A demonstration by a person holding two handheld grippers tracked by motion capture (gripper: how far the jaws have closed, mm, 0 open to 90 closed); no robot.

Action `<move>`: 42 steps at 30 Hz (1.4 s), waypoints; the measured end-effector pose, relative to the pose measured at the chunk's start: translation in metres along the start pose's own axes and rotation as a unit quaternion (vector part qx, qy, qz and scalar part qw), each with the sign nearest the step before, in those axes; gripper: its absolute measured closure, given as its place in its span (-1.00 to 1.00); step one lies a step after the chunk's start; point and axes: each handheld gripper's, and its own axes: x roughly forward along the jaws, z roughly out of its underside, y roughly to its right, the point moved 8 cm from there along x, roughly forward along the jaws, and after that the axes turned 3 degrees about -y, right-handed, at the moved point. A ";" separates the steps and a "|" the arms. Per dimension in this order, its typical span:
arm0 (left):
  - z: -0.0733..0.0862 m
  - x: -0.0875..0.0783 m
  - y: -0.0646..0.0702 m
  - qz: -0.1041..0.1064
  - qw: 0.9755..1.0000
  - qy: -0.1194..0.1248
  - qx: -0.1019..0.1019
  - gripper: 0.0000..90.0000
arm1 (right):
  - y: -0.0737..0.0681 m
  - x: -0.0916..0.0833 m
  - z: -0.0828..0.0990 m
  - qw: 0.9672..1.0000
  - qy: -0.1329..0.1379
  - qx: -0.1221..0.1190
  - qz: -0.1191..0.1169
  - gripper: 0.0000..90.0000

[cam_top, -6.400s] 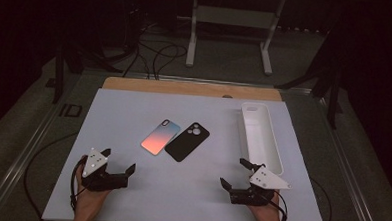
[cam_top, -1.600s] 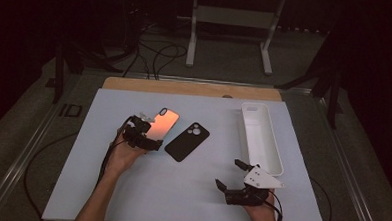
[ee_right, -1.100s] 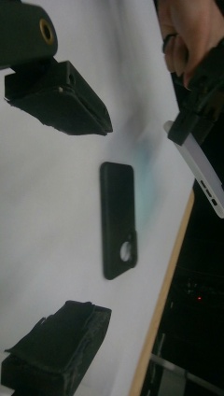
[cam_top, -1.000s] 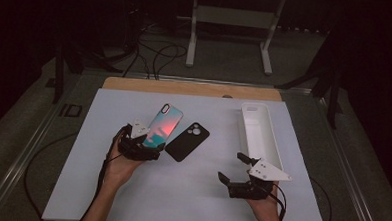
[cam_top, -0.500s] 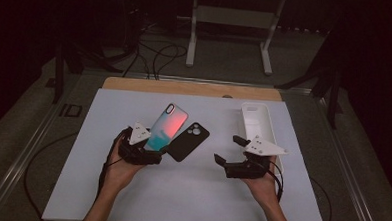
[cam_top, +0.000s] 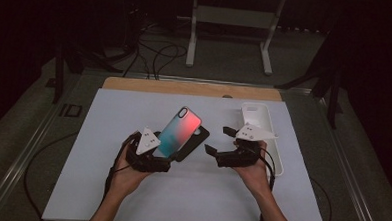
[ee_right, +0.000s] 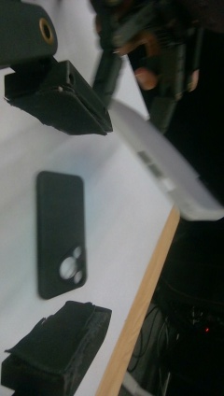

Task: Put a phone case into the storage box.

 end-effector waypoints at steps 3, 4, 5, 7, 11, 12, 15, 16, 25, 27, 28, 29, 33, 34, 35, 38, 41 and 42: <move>-0.003 0.001 0.007 0.006 1.000 0.008 0.005 -0.62 | -0.003 0.003 -0.009 1.000 0.006 0.000 -0.006 -0.78; -0.004 0.002 0.010 0.009 1.000 0.009 0.009 -0.62 | -0.003 0.004 -0.012 1.000 0.006 -0.003 -0.010 -0.78; -0.004 0.002 0.012 0.010 1.000 0.011 0.011 -0.62 | -0.005 0.007 -0.014 1.000 0.005 0.000 -0.014 -0.78; -0.005 0.003 0.016 0.013 1.000 0.015 0.018 -0.62 | -0.006 0.008 -0.015 1.000 0.003 0.001 -0.016 -0.78; -0.008 0.005 0.023 0.013 0.999 0.027 0.027 -0.62 | -0.016 0.015 -0.022 0.999 0.000 0.012 -0.046 -0.64; -0.008 0.005 0.024 0.015 0.999 0.027 0.028 -0.62 | -0.017 0.016 -0.022 0.999 -0.001 0.013 -0.050 -0.60; -0.008 0.006 0.026 0.017 0.999 0.030 0.030 -0.62 | -0.020 0.020 -0.022 0.998 -0.011 0.022 -0.056 -0.33; -0.008 0.006 0.027 0.017 0.999 0.032 0.028 -0.62 | -0.021 0.020 -0.023 0.998 -0.013 0.025 -0.060 -0.24; -0.011 0.005 0.033 0.021 0.998 0.046 0.028 -0.62 | -0.032 0.025 -0.022 0.996 -0.027 0.042 -0.077 0.38; -0.010 0.006 0.034 0.021 0.998 0.046 0.029 -0.62 | -0.034 0.025 -0.022 0.995 -0.028 0.049 -0.087 0.49; -0.009 0.006 0.033 0.018 0.998 0.045 0.032 -0.62 | -0.034 0.025 -0.023 0.994 -0.027 0.054 -0.090 0.53; -0.009 0.007 0.034 0.017 0.998 0.044 0.034 -0.62 | -0.035 0.026 -0.023 0.994 -0.026 0.060 -0.091 0.57; -0.008 0.008 0.034 0.012 0.998 0.041 0.039 -0.62 | -0.036 0.027 -0.024 0.992 -0.027 0.078 -0.098 0.70; -0.007 0.008 0.034 0.011 0.998 0.040 0.038 -0.62 | -0.037 0.028 -0.024 0.991 -0.027 0.083 -0.105 0.73; -0.007 0.009 0.034 0.010 0.998 0.039 0.040 -0.62 | -0.039 0.028 -0.025 0.989 -0.027 0.088 -0.113 0.76; -0.005 0.011 0.033 -0.006 0.998 0.022 0.054 -0.62 | -0.041 0.029 -0.023 0.988 -0.035 0.095 -0.120 0.83; -0.004 0.013 0.034 -0.002 0.998 0.021 0.054 -0.63 | -0.044 0.031 -0.023 0.983 -0.031 0.107 -0.144 0.92; -0.003 0.013 0.035 0.009 0.999 0.018 0.047 -0.66 | -0.044 0.030 -0.023 0.984 -0.031 0.105 -0.142 0.92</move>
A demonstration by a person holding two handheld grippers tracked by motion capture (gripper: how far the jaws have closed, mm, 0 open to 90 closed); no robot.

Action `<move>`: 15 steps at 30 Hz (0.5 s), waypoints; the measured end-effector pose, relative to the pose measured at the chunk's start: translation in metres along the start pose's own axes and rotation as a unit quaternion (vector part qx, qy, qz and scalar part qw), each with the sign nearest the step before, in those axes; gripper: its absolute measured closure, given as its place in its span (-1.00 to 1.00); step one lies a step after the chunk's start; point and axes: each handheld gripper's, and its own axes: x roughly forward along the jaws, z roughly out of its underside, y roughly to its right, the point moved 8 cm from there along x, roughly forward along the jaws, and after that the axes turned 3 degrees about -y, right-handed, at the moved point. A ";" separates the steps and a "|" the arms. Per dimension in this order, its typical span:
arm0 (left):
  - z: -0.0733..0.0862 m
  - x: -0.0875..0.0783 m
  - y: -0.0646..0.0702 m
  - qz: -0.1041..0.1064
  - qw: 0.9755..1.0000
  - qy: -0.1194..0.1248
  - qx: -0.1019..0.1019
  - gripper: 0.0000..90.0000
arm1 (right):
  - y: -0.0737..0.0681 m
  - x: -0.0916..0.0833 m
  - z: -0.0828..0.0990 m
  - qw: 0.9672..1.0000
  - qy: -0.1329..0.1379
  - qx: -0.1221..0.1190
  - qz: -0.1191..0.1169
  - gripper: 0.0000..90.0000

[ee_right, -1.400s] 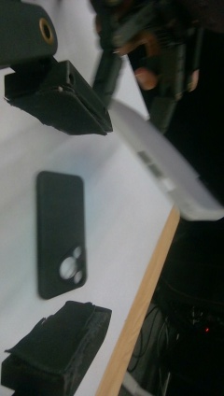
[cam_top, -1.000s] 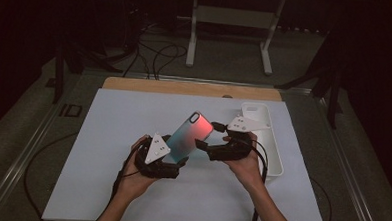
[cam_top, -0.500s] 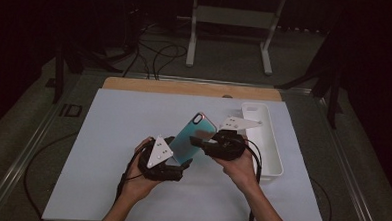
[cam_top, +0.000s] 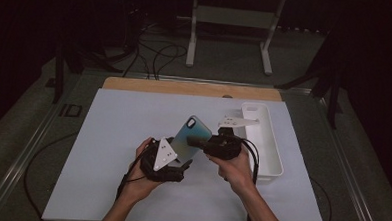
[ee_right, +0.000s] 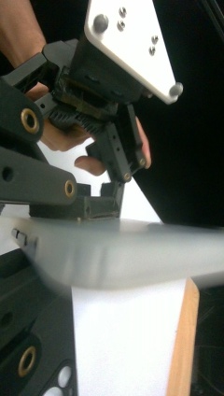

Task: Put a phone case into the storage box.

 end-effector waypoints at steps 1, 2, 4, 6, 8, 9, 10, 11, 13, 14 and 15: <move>0.000 0.000 -0.001 0.000 1.000 0.000 -0.002 -0.68 | 0.000 0.000 0.000 1.000 0.001 -0.004 0.000 0.92; 0.001 0.001 -0.001 0.001 1.000 -0.001 -0.005 -0.68 | 0.000 0.000 -0.001 1.000 0.001 -0.006 -0.001 0.92; 0.001 0.001 -0.001 0.016 1.000 -0.003 -0.016 -0.75 | -0.001 -0.001 -0.001 1.000 0.000 -0.004 -0.004 0.92; 0.001 0.001 -0.002 0.023 0.999 -0.003 -0.022 -0.77 | -0.002 -0.002 -0.002 1.000 -0.001 -0.010 -0.002 0.92; 0.002 0.000 -0.003 0.042 0.999 -0.008 -0.032 -0.83 | -0.002 -0.004 -0.003 1.000 -0.001 -0.014 -0.001 0.92; 0.002 0.000 -0.003 0.050 0.998 -0.010 -0.038 -0.87 | -0.002 -0.004 -0.004 1.000 -0.001 -0.017 0.001 0.92; 0.002 0.000 -0.003 0.058 0.997 -0.012 -0.043 -0.92 | -0.002 -0.005 -0.004 1.000 0.000 -0.021 0.002 0.92; 0.002 0.000 -0.003 0.068 0.996 -0.013 -0.048 -0.96 | -0.002 -0.006 -0.005 1.000 0.000 -0.023 0.002 0.92; 0.002 0.000 -0.002 0.084 0.994 -0.011 -0.064 -1.00 | -0.004 -0.008 -0.004 1.000 -0.003 -0.030 -0.005 0.92; 0.001 0.000 -0.002 0.091 0.993 -0.010 -0.070 -1.00 | -0.004 -0.008 -0.004 1.000 -0.003 -0.030 -0.005 0.92; 0.001 -0.001 -0.001 0.109 0.991 -0.009 -0.074 -1.00 | -0.005 -0.008 -0.004 0.999 -0.004 -0.034 -0.009 0.92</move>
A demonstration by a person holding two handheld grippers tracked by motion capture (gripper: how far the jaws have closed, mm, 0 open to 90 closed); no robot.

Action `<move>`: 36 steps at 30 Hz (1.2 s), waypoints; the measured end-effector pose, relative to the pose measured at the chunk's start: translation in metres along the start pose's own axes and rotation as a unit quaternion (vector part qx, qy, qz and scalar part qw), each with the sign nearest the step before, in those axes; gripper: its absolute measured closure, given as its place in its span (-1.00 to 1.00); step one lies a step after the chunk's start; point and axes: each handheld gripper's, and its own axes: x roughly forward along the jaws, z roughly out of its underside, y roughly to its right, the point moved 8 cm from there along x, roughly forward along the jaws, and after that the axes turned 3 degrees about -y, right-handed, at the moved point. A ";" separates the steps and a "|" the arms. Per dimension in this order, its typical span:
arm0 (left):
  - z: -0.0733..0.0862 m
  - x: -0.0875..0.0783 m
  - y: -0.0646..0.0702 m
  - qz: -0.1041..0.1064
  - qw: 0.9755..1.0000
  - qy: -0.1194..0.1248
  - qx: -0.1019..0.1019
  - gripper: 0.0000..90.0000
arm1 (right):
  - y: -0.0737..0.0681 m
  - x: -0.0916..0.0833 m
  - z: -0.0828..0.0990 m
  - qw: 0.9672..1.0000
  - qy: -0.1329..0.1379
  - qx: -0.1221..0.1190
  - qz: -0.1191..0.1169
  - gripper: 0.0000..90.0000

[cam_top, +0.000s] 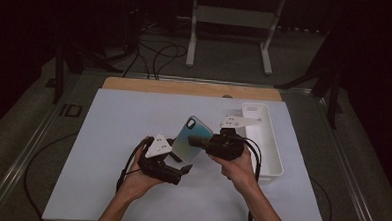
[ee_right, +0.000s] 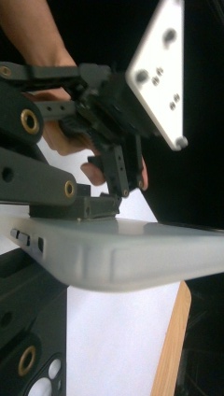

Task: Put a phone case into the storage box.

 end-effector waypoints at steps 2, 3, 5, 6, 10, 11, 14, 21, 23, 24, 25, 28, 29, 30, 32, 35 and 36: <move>-0.001 -0.001 0.002 0.012 1.000 0.002 -0.001 -1.00 | -0.003 0.000 0.001 1.000 -0.004 -0.010 -0.006 0.92; 0.000 -0.001 0.003 0.024 1.000 0.001 0.000 -1.00 | -0.005 0.000 0.002 1.000 -0.009 -0.017 -0.011 0.92; 0.000 -0.002 0.005 0.034 0.999 0.002 0.004 -0.87 | -0.011 0.001 0.003 0.999 -0.018 -0.035 -0.023 0.92; 0.001 -0.002 0.006 0.035 0.999 0.000 0.006 -0.87 | -0.011 0.001 0.003 0.999 -0.018 -0.035 -0.023 0.92; 0.003 -0.001 0.009 0.057 0.998 -0.004 0.008 -0.44 | -0.018 0.004 0.006 0.997 -0.033 -0.056 -0.044 0.92; 0.003 -0.001 0.010 0.060 0.998 -0.004 0.007 -0.39 | -0.019 0.004 0.006 0.996 -0.035 -0.060 -0.048 0.92; 0.004 -0.001 0.011 0.072 0.997 -0.005 0.010 -0.35 | -0.020 0.004 0.007 0.996 -0.039 -0.067 -0.051 0.92; 0.004 -0.001 0.018 0.104 0.994 -0.004 0.016 -0.27 | -0.021 0.002 0.010 0.994 -0.044 -0.074 -0.071 0.92; 0.004 -0.001 0.020 0.107 0.994 -0.005 0.021 -0.18 | -0.022 0.003 0.010 0.993 -0.041 -0.076 -0.075 0.91; 0.004 -0.001 0.020 0.107 0.994 -0.005 0.021 -0.10 | -0.022 0.003 0.010 0.993 -0.040 -0.077 -0.076 0.91; 0.005 -0.002 0.019 0.108 0.994 -0.004 0.021 -0.10 | -0.022 0.003 0.010 0.993 -0.040 -0.077 -0.076 0.91; 0.005 -0.003 0.018 0.122 0.992 -0.003 0.016 0.16 | -0.019 0.000 0.009 0.993 -0.041 -0.084 -0.069 0.89; 0.005 -0.004 0.019 0.127 0.992 -0.003 0.016 0.22 | -0.018 -0.001 0.009 0.993 -0.042 -0.086 -0.071 0.87; 0.005 -0.004 0.019 0.131 0.991 -0.004 0.015 0.28 | -0.019 -0.002 0.009 0.993 -0.043 -0.088 -0.072 0.84; 0.005 -0.004 0.020 0.141 0.990 -0.003 0.015 0.41 | -0.018 -0.003 0.009 0.992 -0.043 -0.094 -0.070 0.75; 0.005 -0.004 0.020 0.144 0.990 -0.001 0.015 0.64 | -0.016 -0.004 0.008 0.993 -0.038 -0.100 -0.058 0.48; 0.005 -0.004 0.019 0.143 0.990 -0.001 0.013 0.72 | -0.015 -0.003 0.007 0.993 -0.037 -0.102 -0.047 0.38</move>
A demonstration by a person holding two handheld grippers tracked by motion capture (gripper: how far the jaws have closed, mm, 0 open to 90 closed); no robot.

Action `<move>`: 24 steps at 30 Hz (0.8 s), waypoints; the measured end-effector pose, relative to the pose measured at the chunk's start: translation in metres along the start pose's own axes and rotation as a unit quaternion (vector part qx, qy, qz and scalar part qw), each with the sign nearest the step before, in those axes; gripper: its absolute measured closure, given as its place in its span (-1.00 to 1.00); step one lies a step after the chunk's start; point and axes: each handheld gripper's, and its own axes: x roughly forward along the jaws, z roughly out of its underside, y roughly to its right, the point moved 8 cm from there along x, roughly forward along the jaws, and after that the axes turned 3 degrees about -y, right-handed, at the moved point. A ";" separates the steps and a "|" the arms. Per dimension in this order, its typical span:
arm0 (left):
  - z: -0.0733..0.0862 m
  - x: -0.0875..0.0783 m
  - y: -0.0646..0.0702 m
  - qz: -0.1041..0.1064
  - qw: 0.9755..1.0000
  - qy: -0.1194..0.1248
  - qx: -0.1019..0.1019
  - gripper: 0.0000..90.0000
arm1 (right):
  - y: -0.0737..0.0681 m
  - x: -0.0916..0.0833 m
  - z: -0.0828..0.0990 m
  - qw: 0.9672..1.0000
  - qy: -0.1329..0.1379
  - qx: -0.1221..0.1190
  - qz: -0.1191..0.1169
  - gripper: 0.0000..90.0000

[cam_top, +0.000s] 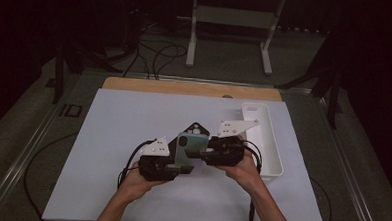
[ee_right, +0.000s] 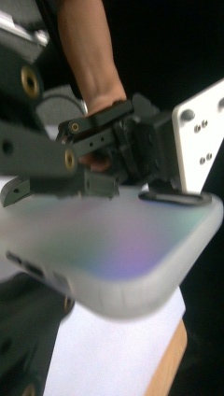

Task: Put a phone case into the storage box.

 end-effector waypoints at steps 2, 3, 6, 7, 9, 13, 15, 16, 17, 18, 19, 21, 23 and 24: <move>0.000 0.001 0.000 0.003 1.000 0.001 0.000 0.83 | 0.000 0.002 0.000 1.000 -0.006 -0.007 0.015 0.23; 0.000 0.002 0.001 0.006 1.000 0.002 -0.001 0.88 | -0.001 0.003 0.000 1.000 -0.009 -0.012 0.021 0.14; -0.001 0.001 0.001 -0.008 1.000 0.008 0.000 0.91 | -0.001 0.007 0.001 0.999 -0.018 -0.021 0.047 -0.16; -0.002 0.001 0.000 -0.012 1.000 0.009 0.000 0.91 | 0.000 0.009 0.002 0.997 -0.029 -0.024 0.060 -0.24; -0.002 -0.001 -0.002 -0.023 1.000 0.013 0.000 0.91 | 0.002 0.011 0.004 0.996 -0.040 -0.027 0.080 -0.33; -0.004 -0.005 -0.006 -0.045 0.999 0.020 -0.002 0.91 | 0.003 0.012 0.004 0.995 -0.036 -0.019 0.092 -0.46; -0.004 -0.007 -0.009 -0.058 0.998 0.023 -0.006 0.91 | 0.005 0.011 0.004 0.994 -0.034 -0.015 0.098 -0.52; -0.004 -0.008 -0.011 -0.063 0.998 0.024 -0.007 0.91 | 0.006 0.011 0.004 0.994 -0.035 -0.013 0.103 -0.55; -0.005 -0.010 -0.012 -0.070 0.997 0.026 -0.009 0.91 | 0.007 0.010 0.004 0.993 -0.036 -0.009 0.108 -0.57; -0.004 -0.010 -0.014 -0.076 0.997 0.025 -0.010 0.91 | 0.008 0.010 0.004 0.993 -0.035 -0.007 0.114 -0.60; -0.004 -0.011 -0.015 -0.081 0.996 0.026 -0.014 0.91 | 0.008 0.009 0.004 0.992 -0.035 -0.006 0.117 -0.62; -0.004 -0.011 -0.017 -0.090 0.995 0.026 -0.016 0.91 | 0.009 0.008 0.005 0.992 -0.035 -0.003 0.122 -0.66; -0.003 -0.011 -0.018 -0.092 0.995 0.024 -0.016 0.91 | 0.010 0.008 0.005 0.991 -0.033 0.001 0.129 -0.69; -0.003 -0.011 -0.018 -0.097 0.995 0.023 -0.016 0.91 | 0.010 0.007 0.005 0.991 -0.032 0.001 0.130 -0.70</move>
